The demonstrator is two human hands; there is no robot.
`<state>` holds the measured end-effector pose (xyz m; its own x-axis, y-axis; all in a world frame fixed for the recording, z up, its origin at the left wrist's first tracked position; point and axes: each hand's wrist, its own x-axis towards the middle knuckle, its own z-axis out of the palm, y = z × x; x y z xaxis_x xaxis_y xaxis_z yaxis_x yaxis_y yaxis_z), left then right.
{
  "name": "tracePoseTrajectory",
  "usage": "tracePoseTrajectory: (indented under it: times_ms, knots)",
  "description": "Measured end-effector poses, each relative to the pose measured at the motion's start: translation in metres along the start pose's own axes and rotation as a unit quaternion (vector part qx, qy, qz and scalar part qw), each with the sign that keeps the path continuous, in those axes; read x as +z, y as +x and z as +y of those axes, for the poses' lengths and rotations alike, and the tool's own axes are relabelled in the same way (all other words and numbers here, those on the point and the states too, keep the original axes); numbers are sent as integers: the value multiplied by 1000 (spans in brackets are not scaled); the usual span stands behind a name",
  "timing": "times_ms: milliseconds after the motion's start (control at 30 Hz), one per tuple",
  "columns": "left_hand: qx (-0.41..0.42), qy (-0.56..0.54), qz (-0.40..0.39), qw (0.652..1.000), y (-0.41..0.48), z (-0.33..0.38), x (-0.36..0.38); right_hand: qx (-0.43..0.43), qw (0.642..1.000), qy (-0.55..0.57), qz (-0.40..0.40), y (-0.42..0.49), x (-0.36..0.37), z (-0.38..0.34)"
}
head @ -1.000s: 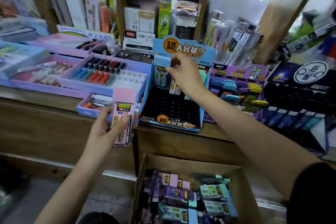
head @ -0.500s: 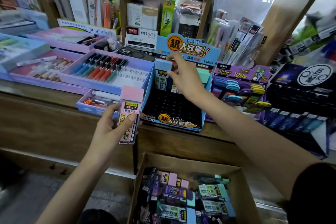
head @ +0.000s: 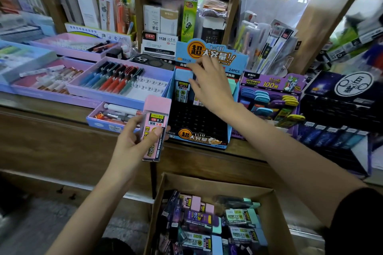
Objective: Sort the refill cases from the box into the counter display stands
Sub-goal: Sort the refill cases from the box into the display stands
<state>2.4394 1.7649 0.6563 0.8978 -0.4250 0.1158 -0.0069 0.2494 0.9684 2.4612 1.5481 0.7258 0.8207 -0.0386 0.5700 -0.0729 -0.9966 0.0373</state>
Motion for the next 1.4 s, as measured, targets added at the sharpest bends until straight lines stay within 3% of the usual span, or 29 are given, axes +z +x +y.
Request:
tracePoseTrajectory:
  times_ms: [67, 167, 233, 400, 633, 767, 867, 1133, 1400]
  knots:
    - [2, 1, -8, 1000, 1, 2, 6, 61, 981, 186, -6, -12, -11, -12]
    - [4, -6, -15, 1000, 4, 2, 14, 161, 851, 483, -130, -34, -28, -33]
    - [5, -1, -17, 1000, 5, 1, 19, 185, 810, 526, -182, -46, -32, -37]
    - [-4, 3, -14, 1000, 6, -1, 30, 217, 793, 537, -189, -53, -41, -26]
    - [27, 8, 24, 999, 5, -3, 23, 238, 828, 505, -43, -21, -69, 26]
    - [31, 11, 34, 999, 3, -2, 14, 190, 924, 332, -7, -6, -55, 35]
    - [35, 9, 33, 999, 3, -1, 12, 145, 961, 231, -35, -8, -39, 32]
    - [39, 19, 22, 999, 2, 0, 14, 104, 970, 208, -67, -14, -26, 27]
    - [28, 6, 2, 1000, 5, 1, 22, 20, 998, 49, -32, -16, -12, 33]
